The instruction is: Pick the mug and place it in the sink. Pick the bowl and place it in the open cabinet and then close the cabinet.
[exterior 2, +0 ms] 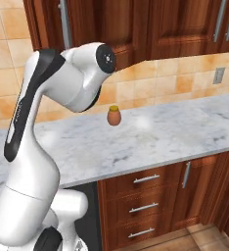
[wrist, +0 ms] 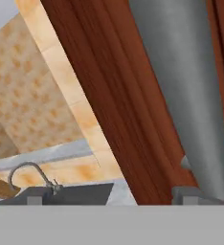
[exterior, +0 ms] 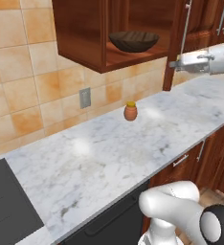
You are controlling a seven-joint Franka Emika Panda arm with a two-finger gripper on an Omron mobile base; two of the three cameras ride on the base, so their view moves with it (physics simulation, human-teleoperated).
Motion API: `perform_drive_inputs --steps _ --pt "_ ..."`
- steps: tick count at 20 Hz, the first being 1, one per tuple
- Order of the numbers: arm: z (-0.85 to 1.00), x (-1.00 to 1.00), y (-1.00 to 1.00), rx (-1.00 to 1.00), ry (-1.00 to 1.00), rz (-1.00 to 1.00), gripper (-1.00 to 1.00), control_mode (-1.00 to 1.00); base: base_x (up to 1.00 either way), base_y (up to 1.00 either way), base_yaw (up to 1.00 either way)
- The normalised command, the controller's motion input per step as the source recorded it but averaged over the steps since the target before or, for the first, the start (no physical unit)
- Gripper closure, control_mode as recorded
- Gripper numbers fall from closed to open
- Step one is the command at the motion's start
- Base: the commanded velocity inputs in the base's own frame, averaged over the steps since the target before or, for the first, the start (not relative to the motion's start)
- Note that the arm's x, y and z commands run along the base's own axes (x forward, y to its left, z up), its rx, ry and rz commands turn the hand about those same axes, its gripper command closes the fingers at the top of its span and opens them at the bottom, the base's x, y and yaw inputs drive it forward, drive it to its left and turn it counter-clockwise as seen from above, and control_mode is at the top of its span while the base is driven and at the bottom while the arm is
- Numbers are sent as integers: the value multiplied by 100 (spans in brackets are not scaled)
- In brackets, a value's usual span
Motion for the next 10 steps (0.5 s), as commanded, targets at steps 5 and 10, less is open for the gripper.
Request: perform_drive_inputs --steps 5,10 --pt "-37 100 97 8 -54 -19 -100 -100 0 0 0" --pt "-15 100 46 4 -43 -13 -100 -100 0 0 0"
